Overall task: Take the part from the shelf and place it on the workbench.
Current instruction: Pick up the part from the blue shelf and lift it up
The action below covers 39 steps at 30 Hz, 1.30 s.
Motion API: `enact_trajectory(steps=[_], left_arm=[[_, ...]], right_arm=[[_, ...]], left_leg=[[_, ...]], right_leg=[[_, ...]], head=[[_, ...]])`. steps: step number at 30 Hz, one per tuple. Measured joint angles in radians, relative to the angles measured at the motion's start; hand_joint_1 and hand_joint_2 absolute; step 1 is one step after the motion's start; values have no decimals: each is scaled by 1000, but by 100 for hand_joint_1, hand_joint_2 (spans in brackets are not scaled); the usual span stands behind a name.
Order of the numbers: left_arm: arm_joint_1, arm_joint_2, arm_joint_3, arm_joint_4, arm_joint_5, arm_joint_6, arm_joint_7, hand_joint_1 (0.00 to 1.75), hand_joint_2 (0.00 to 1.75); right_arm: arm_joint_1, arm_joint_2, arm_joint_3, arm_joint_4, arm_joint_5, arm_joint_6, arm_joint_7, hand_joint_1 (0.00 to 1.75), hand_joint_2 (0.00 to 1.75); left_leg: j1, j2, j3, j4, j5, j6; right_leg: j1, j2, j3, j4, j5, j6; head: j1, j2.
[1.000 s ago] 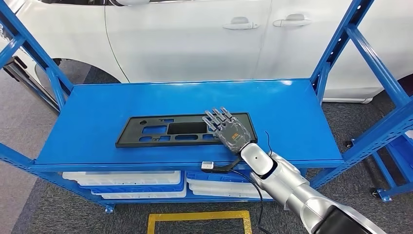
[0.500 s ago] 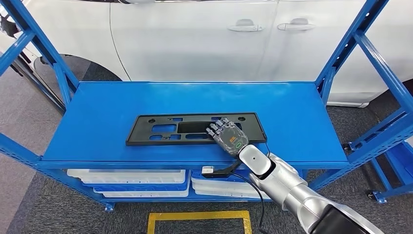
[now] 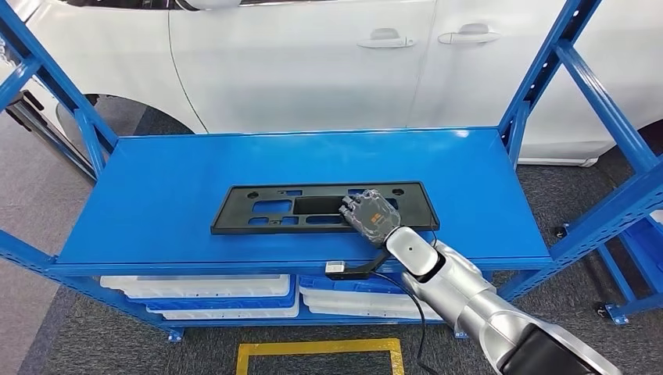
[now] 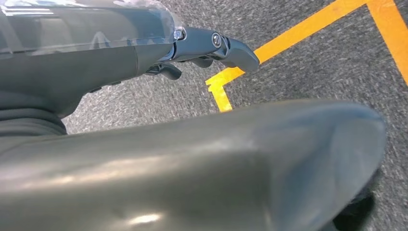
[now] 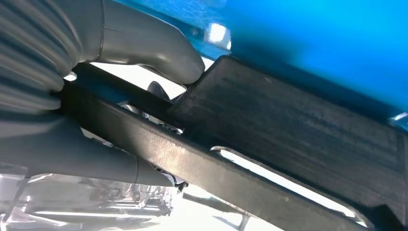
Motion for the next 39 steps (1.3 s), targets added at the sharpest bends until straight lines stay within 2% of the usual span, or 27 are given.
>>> enact_trajectory(steps=[2,3,4,7,8,10,12,13,14,15,17,18,19,21,23,24,25,27,28,29,30,32,33,34,36,38,39], left_arm=[[-2,0,0,0,0,-2,0,0,0],[-4,0,0,0,0,-2,0,0,0],[-5,0,0,0,0,-3,0,0,0],[-4,1,-1,0,3,-4,1,0,0],[-4,1,-1,0,4,-4,1,0,0],[-5,1,-3,0,7,-2,0,0,0],[-4,1,-6,0,11,3,-2,0,0],[-3,1,-7,0,13,5,-4,0,0],[-2,1,-8,0,16,8,-6,0,0],[0,1,-9,0,18,10,-8,0,0],[1,-1,-9,0,21,15,-13,0,0],[1,-1,-10,0,23,16,-14,0,0],[1,-2,-10,0,24,18,-15,0,0],[2,-2,-11,0,27,19,-15,0,0],[2,-2,-11,0,30,20,-13,0,0],[2,-2,-12,0,31,21,-12,0,0],[2,-2,-12,0,34,23,-12,0,0],[1,-2,-12,0,38,27,-12,0,0],[2,-2,-12,0,39,29,-11,0,0],[2,-2,-12,0,40,32,-11,0,0],[2,-2,-12,0,41,35,-11,0,0],[1,-1,-12,0,46,40,-12,0,0],[0,0,-12,0,49,43,-12,0,0],[-2,0,-12,0,51,45,-12,0,0],[-5,2,-11,0,56,48,-12,0,0],[-5,2,-11,0,59,52,-11,0,0],[-5,2,-11,0,60,55,-11,0,0]], right_arm=[[-12,1,-13,-7,-61,42,-33,140,175],[-18,1,-21,-11,-92,62,-48,140,175],[-24,2,-28,-16,-122,82,-62,140,175],[-45,0,-58,-44,-231,151,-110,141,175],[-58,0,-70,-56,-274,177,-127,141,175],[-92,-2,-98,-84,-359,223,-153,141,175],[-131,-3,-127,-113,-421,250,-163,138,175],[-150,-5,-139,-127,-441,257,-166,134,175],[-169,-7,-149,-140,-458,262,-169,124,175],[-188,-10,-158,-153,-479,269,-174,106,175],[-223,-17,-179,-183,-552,296,-192,71,175],[-240,-20,-193,-201,-611,318,-205,76,175],[-252,-22,-208,-220,-673,341,-218,93,175],[-267,-24,-238,-258,-805,395,-245,123,175],[-268,-24,-268,-294,-948,450,-268,110,175],[-268,-23,-283,-313,-1028,478,-276,109,175],[-265,-21,-294,-332,-1103,501,-282,107,175],[-246,-17,-307,-371,-1234,535,-293,111,175],[-230,-15,-310,-388,-1286,549,-300,111,175],[-209,-12,-312,-407,-1334,563,-310,111,175],[-187,-8,-315,-428,-1382,580,-319,113,175],[-144,1,-316,-472,-1475,615,-329,118,175],[-123,6,-316,-495,-1521,634,-329,130,175],[-103,12,-316,-517,-1563,650,-328,140,175],[-58,23,-315,-559,-1624,672,-327,159,175],[-21,30,-313,-595,-1649,685,-326,151,175],[-9,32,-310,-610,-1653,688,-325,145,175]], left_leg=[[-2,0,70,-142,66,10],[-4,0,98,-200,84,15],[-7,-1,113,-233,91,20],[-9,-1,115,-251,95,34],[-7,0,116,-256,100,40],[-4,3,115,-264,108,50],[-5,4,110,-263,109,54],[-6,4,110,-261,108,55],[-5,3,110,-259,106,54],[-5,1,110,-255,104,53],[-3,-2,109,-243,95,47],[-5,-3,105,-235,89,41],[-6,-3,102,-229,86,36],[-8,-3,98,-225,84,26],[-6,-3,94,-219,75,16],[-5,-2,83,-196,59,10],[-3,-2,64,-152,34,5],[1,-1,1,-20,-24,-4],[2,-1,-27,34,-39,-5],[2,-1,-42,58,-36,-5],[2,-1,-36,39,-12,-4],[1,-2,20,-92,64,7],[-1,-2,52,-159,91,13],[-4,-2,74,-205,104,18],[-8,-3,87,-232,103,25],[-4,-3,92,-246,108,33],[-2,-3,95,-253,112,38]], right_leg=[[1,2,4,0,-1,3],[2,4,5,0,-1,7],[3,5,4,0,0,12],[2,7,-1,-2,4,31],[1,6,-7,8,-5,35],[0,5,-44,85,-54,41],[0,5,-106,217,-114,45],[-1,4,-128,264,-127,47],[-2,4,-135,279,-120,49],[-4,4,-125,254,-94,51],[-8,2,-69,131,-27,52],[-8,2,-45,75,-7,48],[-7,2,-31,40,1,44],[-3,3,-28,24,-2,32],[-4,2,-26,19,-1,20],[-6,1,-24,16,0,14],[-8,1,-22,13,0,9],[-6,1,-20,13,-2,4],[-6,1,-18,13,-3,3],[-5,1,-16,13,-5,2],[-4,1,-12,13,-7,2],[-2,3,-2,12,-13,4],[0,4,1,12,-15,6],[1,4,2,11,-16,10],[2,4,3,7,-15,20],[2,3,4,6,-19,31],[2,2,-1,21,-31,35]], head=[[0,0],[0,0],[0,0],[0,0],[0,0],[0,0],[0,0],[0,0],[0,0],[0,0],[0,0],[0,0],[0,0],[0,0],[0,0],[0,0],[0,0],[0,0],[0,0],[0,0],[0,0],[0,0],[0,0],[0,0],[0,0],[0,0],[0,0]])
